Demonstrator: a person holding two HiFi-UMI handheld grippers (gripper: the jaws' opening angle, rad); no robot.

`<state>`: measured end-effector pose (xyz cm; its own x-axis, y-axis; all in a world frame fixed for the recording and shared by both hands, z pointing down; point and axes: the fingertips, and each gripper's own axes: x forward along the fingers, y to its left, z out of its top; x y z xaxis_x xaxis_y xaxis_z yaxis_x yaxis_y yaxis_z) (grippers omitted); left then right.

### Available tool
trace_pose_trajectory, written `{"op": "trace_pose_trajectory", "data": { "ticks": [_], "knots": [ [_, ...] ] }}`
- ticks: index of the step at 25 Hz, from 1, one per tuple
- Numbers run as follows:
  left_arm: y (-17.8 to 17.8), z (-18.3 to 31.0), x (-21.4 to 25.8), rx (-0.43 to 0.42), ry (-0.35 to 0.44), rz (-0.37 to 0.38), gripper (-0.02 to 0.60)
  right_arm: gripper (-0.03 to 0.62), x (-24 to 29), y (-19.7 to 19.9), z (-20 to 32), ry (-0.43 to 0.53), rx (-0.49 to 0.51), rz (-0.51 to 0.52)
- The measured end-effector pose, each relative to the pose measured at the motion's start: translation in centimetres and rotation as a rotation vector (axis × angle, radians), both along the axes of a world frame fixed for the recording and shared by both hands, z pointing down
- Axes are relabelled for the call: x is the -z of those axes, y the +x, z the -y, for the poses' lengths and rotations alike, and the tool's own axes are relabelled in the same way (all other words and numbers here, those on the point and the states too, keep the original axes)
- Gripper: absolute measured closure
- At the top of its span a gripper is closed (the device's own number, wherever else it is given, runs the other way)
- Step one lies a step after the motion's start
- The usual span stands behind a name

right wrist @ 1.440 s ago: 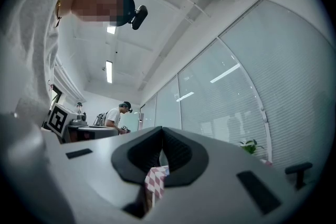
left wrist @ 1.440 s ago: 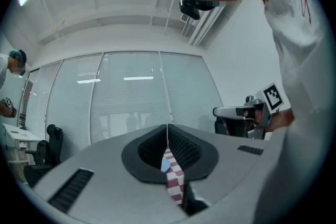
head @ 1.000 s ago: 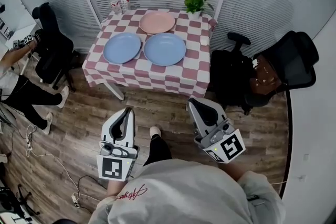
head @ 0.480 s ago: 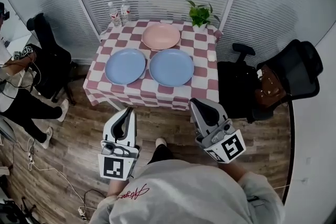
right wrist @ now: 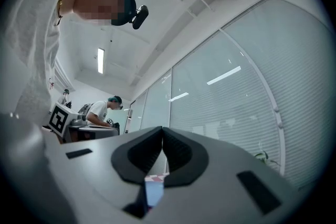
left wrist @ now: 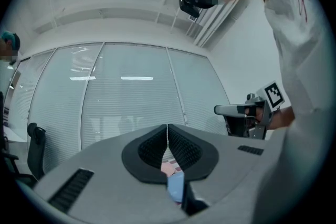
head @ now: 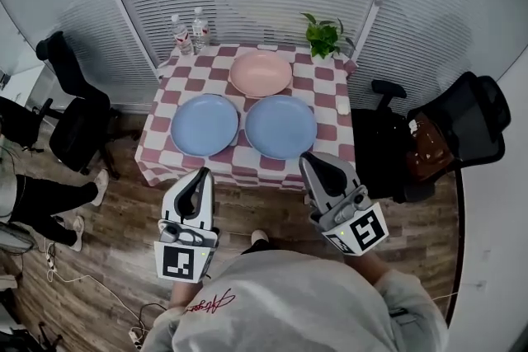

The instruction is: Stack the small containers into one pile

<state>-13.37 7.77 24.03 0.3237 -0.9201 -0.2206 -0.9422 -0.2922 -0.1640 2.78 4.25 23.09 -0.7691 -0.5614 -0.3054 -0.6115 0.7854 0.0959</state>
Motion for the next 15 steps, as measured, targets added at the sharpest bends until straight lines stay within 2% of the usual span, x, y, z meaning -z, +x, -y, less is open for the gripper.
{"op": "trace_pose_trajectory", "data": {
  "ticks": [9,15],
  "knots": [
    [-2.7,4.0,-0.3,-0.023,0.006,-0.008,0.561,0.583,-0.6,-2.8,3.9,-0.017,-0.008,-0.004],
    [-3.1,5.6,-1.8,-0.027,-0.060,-0.004,0.561,0.583,-1.2,-3.1,5.4,-0.036,-0.017,-0.014]
  ]
}}
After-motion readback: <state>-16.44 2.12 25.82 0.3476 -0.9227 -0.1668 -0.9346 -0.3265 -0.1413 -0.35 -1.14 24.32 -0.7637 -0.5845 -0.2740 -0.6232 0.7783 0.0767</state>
